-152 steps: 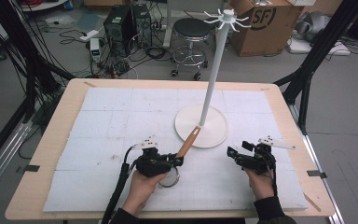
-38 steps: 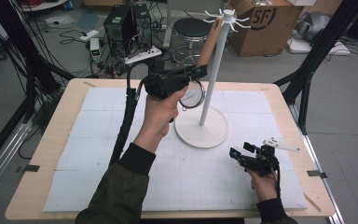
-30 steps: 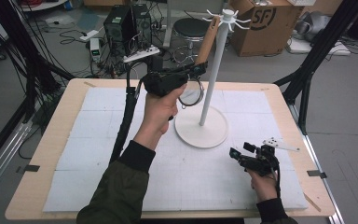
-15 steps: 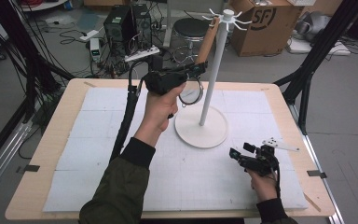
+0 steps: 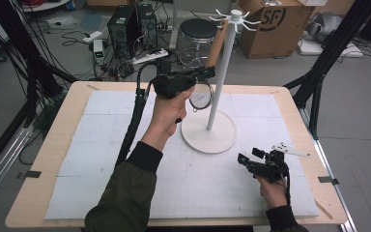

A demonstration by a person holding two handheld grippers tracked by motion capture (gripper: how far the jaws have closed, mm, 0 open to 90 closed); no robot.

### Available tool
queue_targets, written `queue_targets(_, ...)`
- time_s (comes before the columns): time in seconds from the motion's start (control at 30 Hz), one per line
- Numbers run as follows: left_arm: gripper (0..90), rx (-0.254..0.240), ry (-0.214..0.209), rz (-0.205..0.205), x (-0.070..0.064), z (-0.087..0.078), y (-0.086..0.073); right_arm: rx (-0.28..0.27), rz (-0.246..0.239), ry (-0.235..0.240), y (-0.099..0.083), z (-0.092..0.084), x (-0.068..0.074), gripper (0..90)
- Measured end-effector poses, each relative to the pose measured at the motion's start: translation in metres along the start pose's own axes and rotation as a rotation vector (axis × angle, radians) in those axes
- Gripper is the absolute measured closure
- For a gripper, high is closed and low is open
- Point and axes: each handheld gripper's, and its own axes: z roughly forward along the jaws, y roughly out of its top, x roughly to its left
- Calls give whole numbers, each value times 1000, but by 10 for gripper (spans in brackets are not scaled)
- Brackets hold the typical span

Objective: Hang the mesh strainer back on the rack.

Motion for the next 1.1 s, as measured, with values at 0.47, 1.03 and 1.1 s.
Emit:
queue_targets(0.47, 683, 18, 31, -2, 5, 3, -2, -4, 0, -2, 0, -1, -1, 148)
queue_targets(1.03, 661, 31, 62, 6, 5, 5, -4, -10, 5, -7, 0, -3, -2, 148)
queue_targets(1.1, 649, 28, 66, 4, 6, 4, -4, -10, 8, -7, 0, -3, -2, 148)
